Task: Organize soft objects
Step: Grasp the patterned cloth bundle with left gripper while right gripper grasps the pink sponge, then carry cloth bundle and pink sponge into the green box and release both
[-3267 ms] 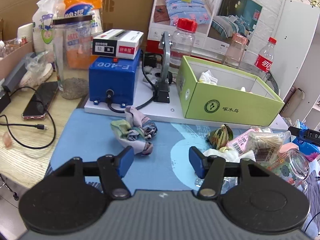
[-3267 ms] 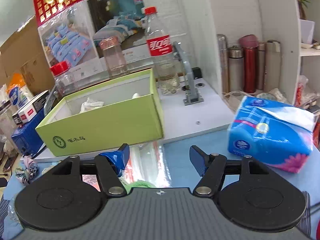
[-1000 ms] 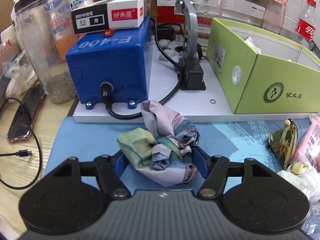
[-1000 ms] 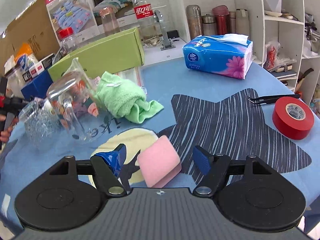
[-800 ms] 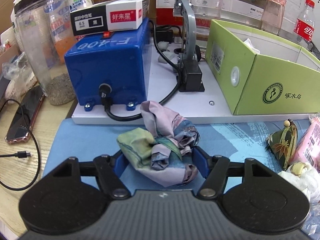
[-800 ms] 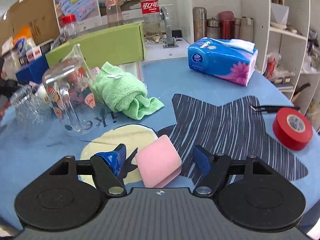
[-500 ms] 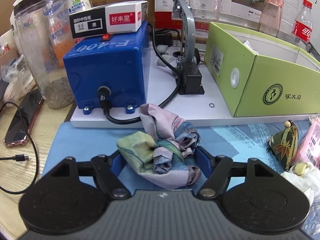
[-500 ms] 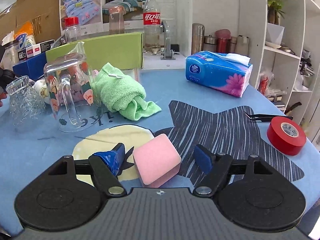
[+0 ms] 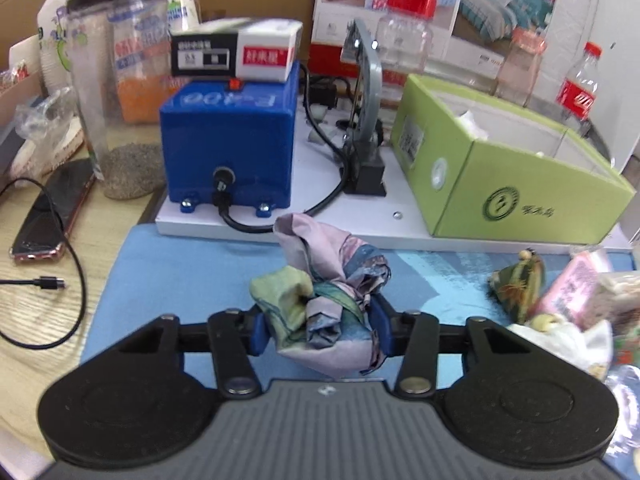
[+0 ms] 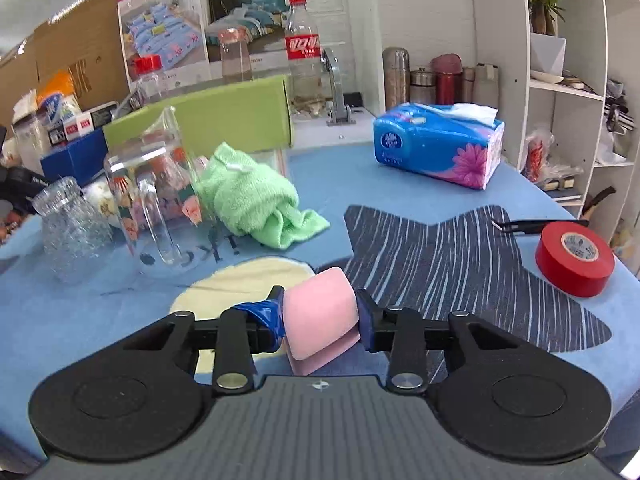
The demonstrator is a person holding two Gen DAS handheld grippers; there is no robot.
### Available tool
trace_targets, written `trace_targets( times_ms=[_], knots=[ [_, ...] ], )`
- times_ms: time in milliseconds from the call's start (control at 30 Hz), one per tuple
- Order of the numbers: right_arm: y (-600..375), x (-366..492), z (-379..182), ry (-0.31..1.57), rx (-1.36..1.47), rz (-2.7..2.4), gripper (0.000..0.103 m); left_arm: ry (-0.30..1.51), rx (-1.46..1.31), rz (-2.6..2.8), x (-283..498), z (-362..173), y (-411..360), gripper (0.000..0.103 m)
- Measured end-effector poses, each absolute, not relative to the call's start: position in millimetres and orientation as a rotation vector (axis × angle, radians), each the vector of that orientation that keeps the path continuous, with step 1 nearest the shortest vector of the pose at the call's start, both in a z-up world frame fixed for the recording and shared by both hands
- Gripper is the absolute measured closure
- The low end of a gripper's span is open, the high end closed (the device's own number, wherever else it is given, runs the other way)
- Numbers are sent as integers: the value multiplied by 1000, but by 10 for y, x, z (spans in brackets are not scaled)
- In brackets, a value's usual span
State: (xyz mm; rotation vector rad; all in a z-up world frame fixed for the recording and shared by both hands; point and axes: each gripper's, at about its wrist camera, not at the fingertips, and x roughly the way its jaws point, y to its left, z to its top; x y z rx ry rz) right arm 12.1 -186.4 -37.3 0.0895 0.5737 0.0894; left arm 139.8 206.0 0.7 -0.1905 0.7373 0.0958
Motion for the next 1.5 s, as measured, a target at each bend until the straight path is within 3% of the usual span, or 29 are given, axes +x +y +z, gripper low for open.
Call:
trace_targets(
  times_ms=[200, 500, 667, 733, 800, 933, 1200, 1500],
  knots=[
    [-1907, 404, 167, 437, 67, 199, 82, 639, -210, -23, 1348, 598, 1955, 55],
    [-1312, 2063, 1035, 317, -128, 384, 81, 589, -141, -125, 2268, 1152, 1406, 54],
    [-939, 2857, 1020, 380, -172, 446, 79, 627, -116, -161, 2846, 1098, 1150, 54],
    [-823, 3077, 924, 398, -180, 462, 76, 651, -110, -175, 3035, 1015, 1073, 50],
    [-761, 3268, 812, 421, -164, 473, 74, 676, -88, -167, 3174, 927, 983, 36],
    [-751, 3630, 646, 596, -47, 435, 72, 691, -81, -157, 3224, 843, 948, 37],
    [-884, 3367, 780, 528, -3, 436, 59, 668, -82, -143, 2856, 974, 1071, 34],
    [-1072, 2451, 812, 528, -65, 423, 55, 631, -58, -119, 1931, 1006, 1187, 32]
  ],
)
